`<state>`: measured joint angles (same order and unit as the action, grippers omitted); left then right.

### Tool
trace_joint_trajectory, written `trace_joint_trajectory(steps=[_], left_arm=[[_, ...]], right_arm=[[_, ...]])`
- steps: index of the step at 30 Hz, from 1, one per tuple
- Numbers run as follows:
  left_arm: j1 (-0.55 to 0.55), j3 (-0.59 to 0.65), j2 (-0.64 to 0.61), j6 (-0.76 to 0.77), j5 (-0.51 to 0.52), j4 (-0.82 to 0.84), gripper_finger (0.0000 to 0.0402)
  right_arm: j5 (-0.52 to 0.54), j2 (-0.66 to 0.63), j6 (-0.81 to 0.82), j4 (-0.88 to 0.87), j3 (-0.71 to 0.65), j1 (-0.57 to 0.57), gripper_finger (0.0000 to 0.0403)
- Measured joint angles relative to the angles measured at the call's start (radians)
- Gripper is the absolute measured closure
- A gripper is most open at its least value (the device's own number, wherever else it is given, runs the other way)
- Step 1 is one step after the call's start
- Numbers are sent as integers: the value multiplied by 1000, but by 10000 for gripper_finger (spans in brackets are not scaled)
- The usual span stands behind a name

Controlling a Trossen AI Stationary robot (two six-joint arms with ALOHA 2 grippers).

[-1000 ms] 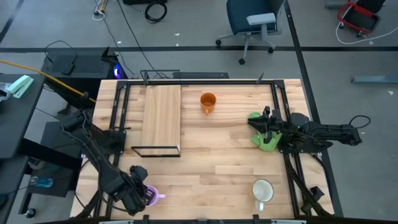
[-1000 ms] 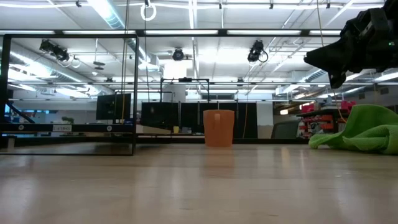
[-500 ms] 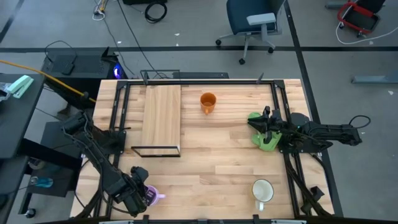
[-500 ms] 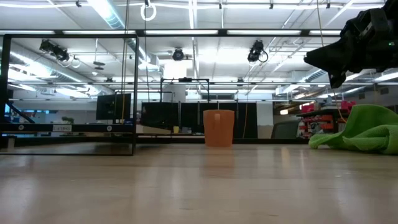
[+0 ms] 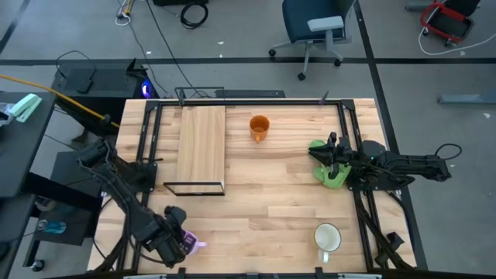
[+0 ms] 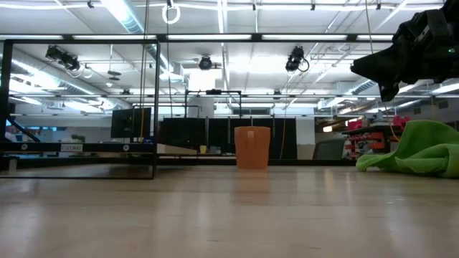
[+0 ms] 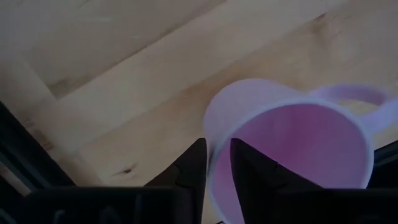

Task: Stack small to large cups/mugs on shelf
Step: Put the pink mug on the shelf

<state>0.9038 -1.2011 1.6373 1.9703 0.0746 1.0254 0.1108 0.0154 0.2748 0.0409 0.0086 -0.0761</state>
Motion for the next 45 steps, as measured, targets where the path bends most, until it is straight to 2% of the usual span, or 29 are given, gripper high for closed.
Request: trace_joint_trajectory(steps=[11, 17, 24, 30, 34, 45], left_arm=[[-4, 0, 0, -5, 0, -1, 389], [-4, 0, 0, -60, 1, -17, 387], [-4, -26, -28, -139, -2, -116, 391], [-4, -166, -29, -231, 8, -114, 391], [-11, -291, -29, -315, 64, -77, 391], [-74, -658, -30, -489, 239, 345, 391]], right_arm=[[-18, 0, 12, -4, 0, 1, 326], [-19, 0, 21, -4, 0, 1, 326], [-19, 0, 21, -4, 0, 1, 326], [-19, 0, 21, -4, 0, 1, 326], [-19, 0, 21, -4, 0, 1, 326], [-19, 0, 21, -4, 0, 1, 326]])
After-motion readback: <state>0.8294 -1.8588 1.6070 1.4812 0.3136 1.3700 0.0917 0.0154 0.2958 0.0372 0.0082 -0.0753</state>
